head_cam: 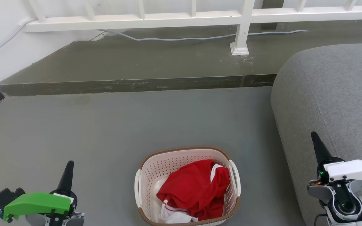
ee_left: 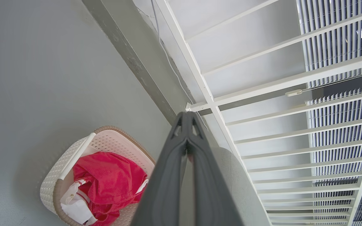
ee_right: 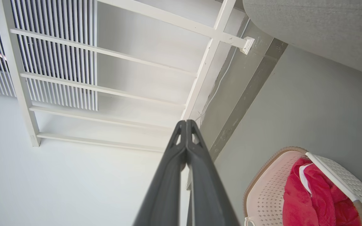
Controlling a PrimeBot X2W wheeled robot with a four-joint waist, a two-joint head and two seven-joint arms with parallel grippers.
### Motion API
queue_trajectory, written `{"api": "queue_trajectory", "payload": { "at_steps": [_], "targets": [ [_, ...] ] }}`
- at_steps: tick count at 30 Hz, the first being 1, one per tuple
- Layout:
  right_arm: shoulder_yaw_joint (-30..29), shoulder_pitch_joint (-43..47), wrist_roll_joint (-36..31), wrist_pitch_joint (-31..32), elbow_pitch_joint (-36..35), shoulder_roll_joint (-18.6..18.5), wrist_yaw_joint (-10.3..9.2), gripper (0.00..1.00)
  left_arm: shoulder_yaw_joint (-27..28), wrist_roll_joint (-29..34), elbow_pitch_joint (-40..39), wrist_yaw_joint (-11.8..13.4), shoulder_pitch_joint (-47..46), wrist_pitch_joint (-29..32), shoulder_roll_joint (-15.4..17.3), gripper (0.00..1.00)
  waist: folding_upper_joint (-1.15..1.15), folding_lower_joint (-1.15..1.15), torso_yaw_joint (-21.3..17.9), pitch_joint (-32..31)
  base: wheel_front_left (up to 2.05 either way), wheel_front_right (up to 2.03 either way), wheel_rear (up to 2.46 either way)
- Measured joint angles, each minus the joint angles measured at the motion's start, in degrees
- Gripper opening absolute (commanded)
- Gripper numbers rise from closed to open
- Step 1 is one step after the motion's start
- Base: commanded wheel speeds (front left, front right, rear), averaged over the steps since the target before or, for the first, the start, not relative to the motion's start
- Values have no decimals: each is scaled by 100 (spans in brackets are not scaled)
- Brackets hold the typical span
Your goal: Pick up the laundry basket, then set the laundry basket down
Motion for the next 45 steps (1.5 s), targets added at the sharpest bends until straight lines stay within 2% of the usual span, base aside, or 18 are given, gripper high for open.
{"api": "queue_trajectory", "payload": {
  "at_steps": [25,45],
  "targets": [
    [-558,-112,1703,367,77,115,352,0,456,-1752,266,-339,-193,301,-103,0,0,0,57,-81,0,0,0],
    [-588,-115,1728,370,113,126,352,0,468,-1761,327,-360,-234,307,-153,0,0,0,57,-83,0,0,0]
  ]
}}
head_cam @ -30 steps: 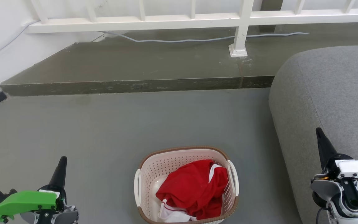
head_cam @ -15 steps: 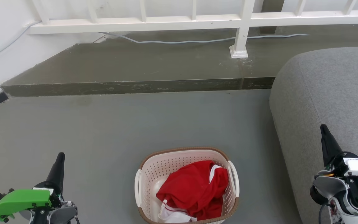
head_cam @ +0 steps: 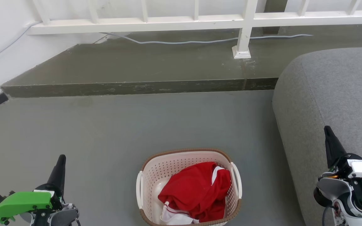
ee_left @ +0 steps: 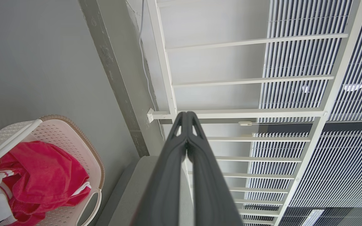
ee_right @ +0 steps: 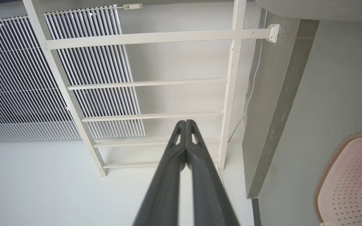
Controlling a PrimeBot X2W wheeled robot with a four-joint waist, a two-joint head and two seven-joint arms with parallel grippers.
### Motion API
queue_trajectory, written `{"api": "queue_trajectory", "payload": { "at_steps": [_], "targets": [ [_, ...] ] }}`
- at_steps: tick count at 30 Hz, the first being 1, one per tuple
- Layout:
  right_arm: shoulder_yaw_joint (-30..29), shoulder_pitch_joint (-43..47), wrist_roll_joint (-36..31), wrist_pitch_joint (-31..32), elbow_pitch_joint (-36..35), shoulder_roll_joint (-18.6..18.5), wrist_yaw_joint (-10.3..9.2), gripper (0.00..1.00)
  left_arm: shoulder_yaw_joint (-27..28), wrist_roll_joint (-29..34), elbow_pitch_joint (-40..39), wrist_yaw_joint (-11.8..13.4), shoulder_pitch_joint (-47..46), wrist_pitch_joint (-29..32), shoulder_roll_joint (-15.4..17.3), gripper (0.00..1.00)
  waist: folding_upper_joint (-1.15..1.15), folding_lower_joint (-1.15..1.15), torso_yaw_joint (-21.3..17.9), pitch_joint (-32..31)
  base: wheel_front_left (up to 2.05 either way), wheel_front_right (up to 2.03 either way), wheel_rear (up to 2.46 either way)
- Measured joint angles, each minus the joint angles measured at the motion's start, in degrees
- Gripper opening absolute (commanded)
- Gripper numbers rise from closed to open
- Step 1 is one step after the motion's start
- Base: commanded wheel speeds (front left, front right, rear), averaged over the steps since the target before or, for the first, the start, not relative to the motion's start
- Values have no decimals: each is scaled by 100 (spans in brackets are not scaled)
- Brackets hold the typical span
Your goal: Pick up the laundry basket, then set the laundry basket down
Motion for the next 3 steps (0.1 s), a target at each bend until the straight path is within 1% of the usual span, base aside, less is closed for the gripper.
{"api": "queue_trajectory", "payload": {
  "at_steps": [3],
  "targets": [
    [-2,-1,0,0,5,1,0,0,1,0,20,-23,0,2,-1,0,0,0,0,0,0,0,0]
  ]
}}
